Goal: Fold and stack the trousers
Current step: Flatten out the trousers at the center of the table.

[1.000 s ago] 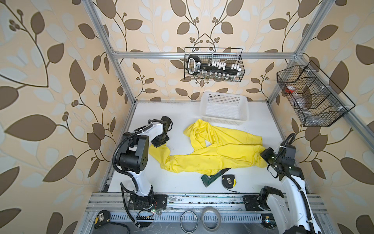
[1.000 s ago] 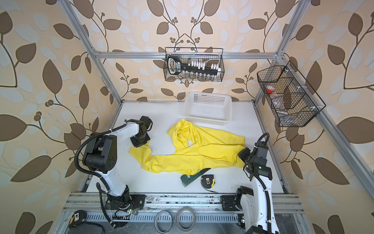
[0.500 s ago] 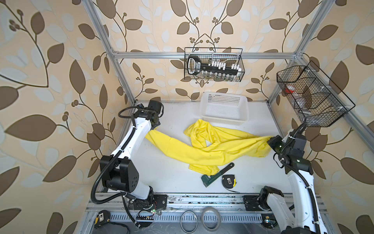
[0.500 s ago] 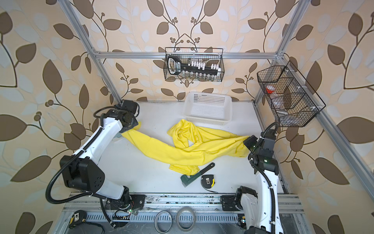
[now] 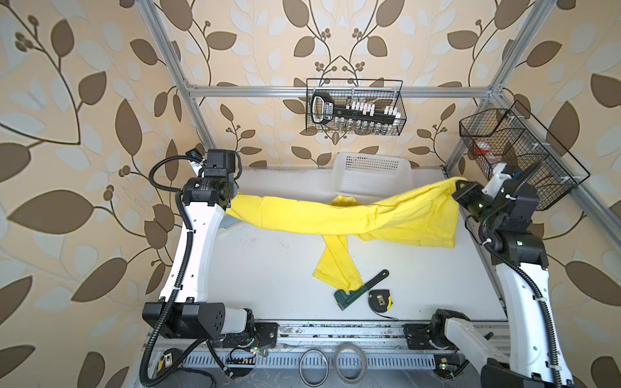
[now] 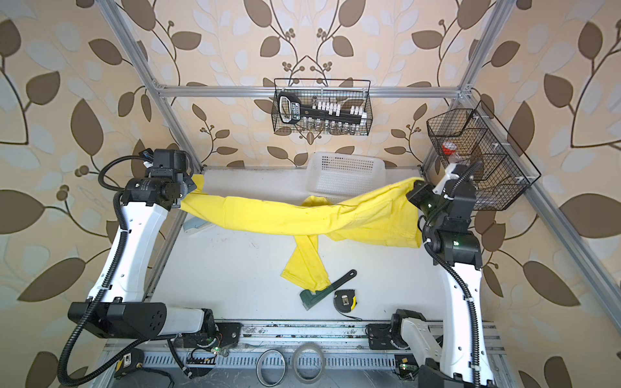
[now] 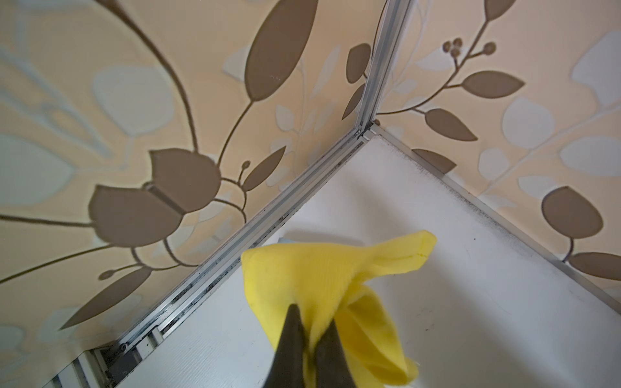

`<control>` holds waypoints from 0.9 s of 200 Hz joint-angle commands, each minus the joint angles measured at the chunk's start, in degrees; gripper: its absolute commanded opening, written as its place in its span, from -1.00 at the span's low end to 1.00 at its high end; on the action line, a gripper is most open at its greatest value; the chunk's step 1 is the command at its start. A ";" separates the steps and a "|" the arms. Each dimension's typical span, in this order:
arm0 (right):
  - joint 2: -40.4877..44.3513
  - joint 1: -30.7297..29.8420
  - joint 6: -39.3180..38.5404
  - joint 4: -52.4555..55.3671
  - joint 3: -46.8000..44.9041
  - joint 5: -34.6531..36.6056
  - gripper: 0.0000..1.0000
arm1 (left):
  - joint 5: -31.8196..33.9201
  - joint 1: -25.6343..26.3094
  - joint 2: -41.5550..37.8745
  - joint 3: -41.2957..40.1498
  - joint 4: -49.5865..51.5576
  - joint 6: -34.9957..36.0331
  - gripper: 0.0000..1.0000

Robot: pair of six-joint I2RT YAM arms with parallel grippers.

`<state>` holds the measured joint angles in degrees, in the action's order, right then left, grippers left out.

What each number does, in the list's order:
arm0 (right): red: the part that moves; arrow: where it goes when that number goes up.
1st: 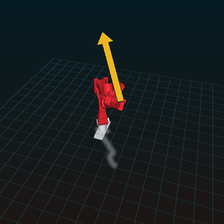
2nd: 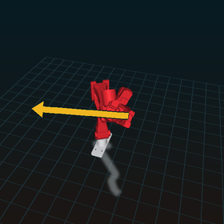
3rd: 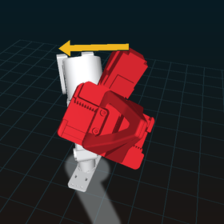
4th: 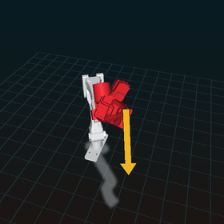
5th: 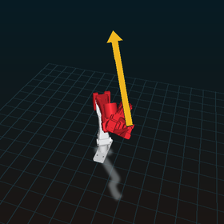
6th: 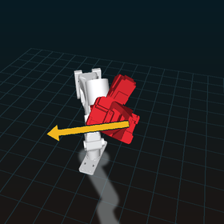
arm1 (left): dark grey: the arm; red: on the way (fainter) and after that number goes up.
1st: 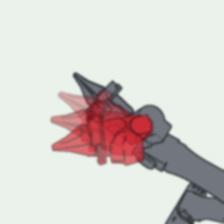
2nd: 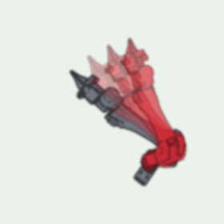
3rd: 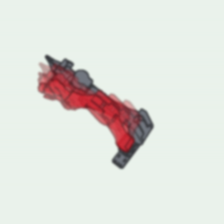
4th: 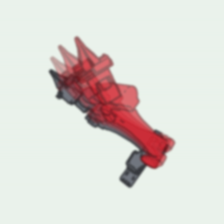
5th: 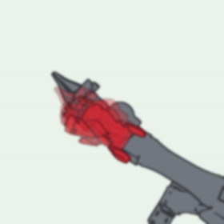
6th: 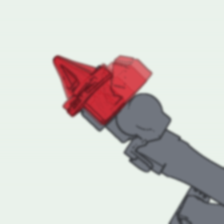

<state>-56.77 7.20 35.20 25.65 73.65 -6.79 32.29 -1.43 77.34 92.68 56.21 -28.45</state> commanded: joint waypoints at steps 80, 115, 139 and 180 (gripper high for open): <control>-29.12 -6.58 -4.90 -8.80 32.52 -2.07 -1.00 | -5.66 -10.88 5.98 4.55 -2.68 -3.97 -1.00; -35.57 -4.29 -6.77 -0.36 45.61 -6.47 -1.00 | -4.44 -10.98 6.10 7.05 -1.87 -4.93 -1.00; -31.20 2.61 -2.72 2.46 35.31 -12.89 -1.00 | -5.23 -10.97 1.19 -1.52 -3.71 -6.03 -1.00; -14.41 11.94 -4.08 0.39 2.36 -14.45 -1.00 | -8.49 -11.31 -3.93 -19.73 -7.42 -10.71 -1.00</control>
<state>-77.82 14.57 31.46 26.30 88.01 -18.44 23.90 -12.05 76.16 80.51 50.96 -34.81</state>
